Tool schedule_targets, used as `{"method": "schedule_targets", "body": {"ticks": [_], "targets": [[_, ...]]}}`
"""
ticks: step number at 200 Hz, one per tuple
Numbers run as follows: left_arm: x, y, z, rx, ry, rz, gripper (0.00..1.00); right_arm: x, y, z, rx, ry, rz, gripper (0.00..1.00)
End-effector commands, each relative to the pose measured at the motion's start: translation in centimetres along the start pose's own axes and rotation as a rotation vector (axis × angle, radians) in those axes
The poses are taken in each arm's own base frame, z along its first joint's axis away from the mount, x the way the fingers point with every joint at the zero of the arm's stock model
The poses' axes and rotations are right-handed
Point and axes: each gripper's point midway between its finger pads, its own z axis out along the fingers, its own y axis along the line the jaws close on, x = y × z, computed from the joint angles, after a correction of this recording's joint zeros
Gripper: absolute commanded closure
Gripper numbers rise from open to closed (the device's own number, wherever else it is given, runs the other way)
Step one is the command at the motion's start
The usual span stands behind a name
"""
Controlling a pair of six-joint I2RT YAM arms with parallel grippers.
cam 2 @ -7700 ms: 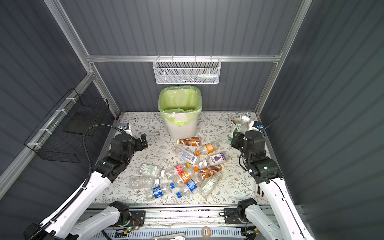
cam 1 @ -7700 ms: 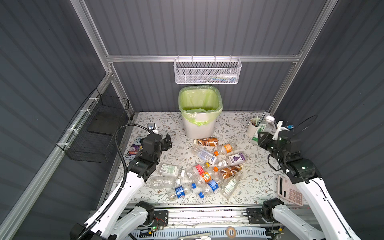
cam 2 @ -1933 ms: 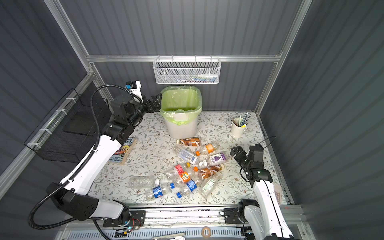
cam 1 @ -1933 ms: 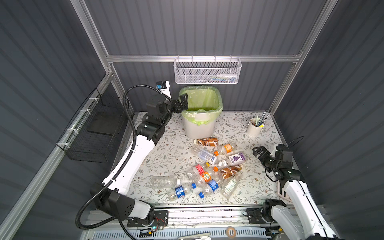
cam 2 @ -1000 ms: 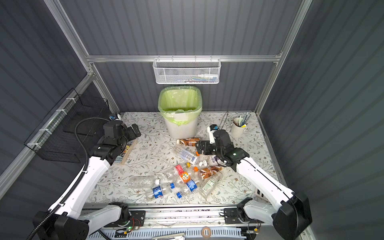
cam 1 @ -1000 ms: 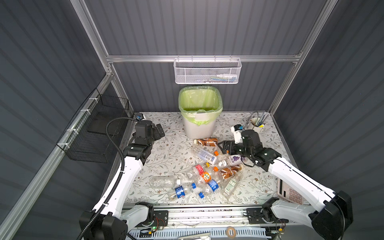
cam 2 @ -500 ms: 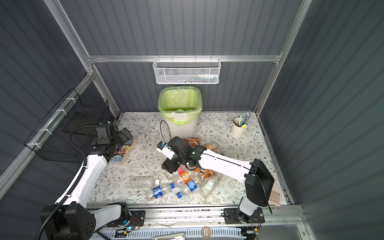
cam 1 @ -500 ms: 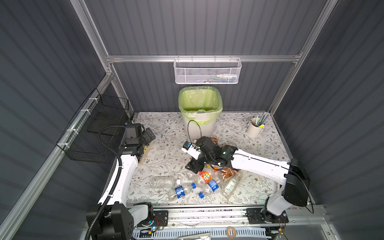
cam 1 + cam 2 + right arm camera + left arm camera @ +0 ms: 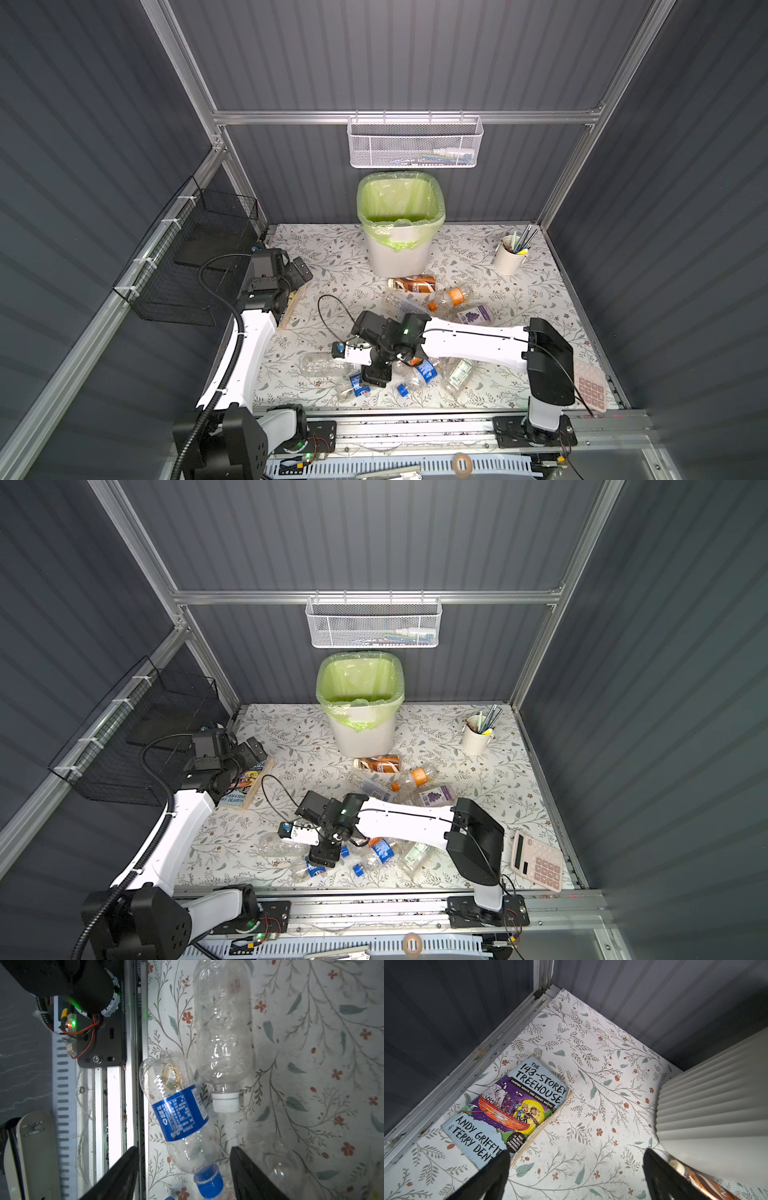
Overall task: Throw the plastic bottles in the bin
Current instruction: 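Close the right gripper on the clear blue-label bottle nearest the robot, then lift the blue-label bottle with the right gripper and drop it into the bin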
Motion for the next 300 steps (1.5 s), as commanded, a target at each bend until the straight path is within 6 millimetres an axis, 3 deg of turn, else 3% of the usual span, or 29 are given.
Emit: {"method": "schedule_targets", "body": {"ticks": [1,92,95,108,212,263,300], "targets": [[0.7,0.4,-0.3,0.004,0.021,-0.020,0.00,0.9,0.6,0.8,-0.005,0.076,-0.061,0.29],[0.9,0.5,-0.3,-0.001,0.024,-0.020,0.00,2.0,0.4,5.0,0.014,0.233,-0.160,0.31],[0.9,0.5,-0.3,-0.001,0.024,-0.020,0.00,1.8,1.7,5.4,0.005,0.239,-0.189,0.31],[1.0,0.5,-0.2,-0.001,0.026,-0.021,0.00,2.0,1.9,5.9,0.000,0.251,-0.202,0.31],[1.0,0.7,-0.4,-0.005,0.025,-0.024,0.00,3.2,2.3,7.7,-0.010,0.304,-0.218,0.32],[0.8,0.7,-0.6,-0.004,0.018,-0.034,0.00,2.2,2.3,6.6,0.004,0.254,-0.214,0.45],[0.5,0.6,-1.0,-0.001,0.006,-0.035,0.00,-0.2,1.5,3.6,0.055,0.138,-0.162,0.48]]}}
